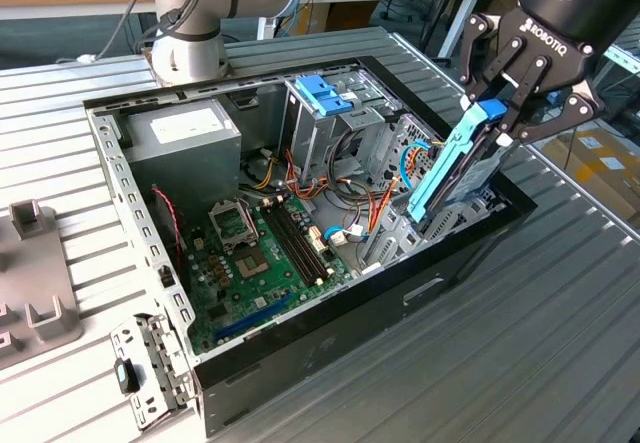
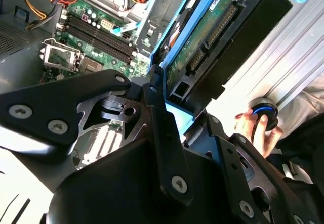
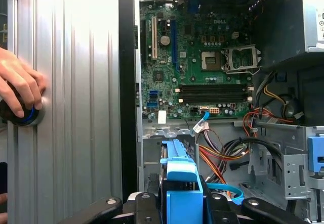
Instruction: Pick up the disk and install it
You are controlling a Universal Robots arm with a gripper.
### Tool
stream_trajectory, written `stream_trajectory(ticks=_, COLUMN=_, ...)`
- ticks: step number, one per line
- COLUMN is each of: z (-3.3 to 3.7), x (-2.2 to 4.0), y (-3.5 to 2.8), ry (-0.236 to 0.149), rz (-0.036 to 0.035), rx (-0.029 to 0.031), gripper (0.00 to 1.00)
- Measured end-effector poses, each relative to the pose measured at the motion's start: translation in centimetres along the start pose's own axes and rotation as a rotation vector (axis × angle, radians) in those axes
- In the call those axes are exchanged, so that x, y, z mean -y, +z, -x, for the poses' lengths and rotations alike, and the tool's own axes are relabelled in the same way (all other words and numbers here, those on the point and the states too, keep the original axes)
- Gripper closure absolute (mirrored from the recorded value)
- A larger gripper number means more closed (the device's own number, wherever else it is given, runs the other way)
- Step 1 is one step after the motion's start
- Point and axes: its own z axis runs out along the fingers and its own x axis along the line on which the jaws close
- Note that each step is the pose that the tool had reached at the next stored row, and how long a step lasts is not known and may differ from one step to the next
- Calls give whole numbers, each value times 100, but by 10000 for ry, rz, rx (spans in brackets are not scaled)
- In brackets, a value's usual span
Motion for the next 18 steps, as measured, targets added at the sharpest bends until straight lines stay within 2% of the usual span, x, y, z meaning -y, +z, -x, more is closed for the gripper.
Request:
stream_trajectory(ticks=5, z=63, x=-10, y=3, ry=2, rz=0, rx=1, gripper=63)
stream_trajectory(ticks=18, z=109, x=-76, y=9, ry=0, rz=0, rx=9, gripper=63)
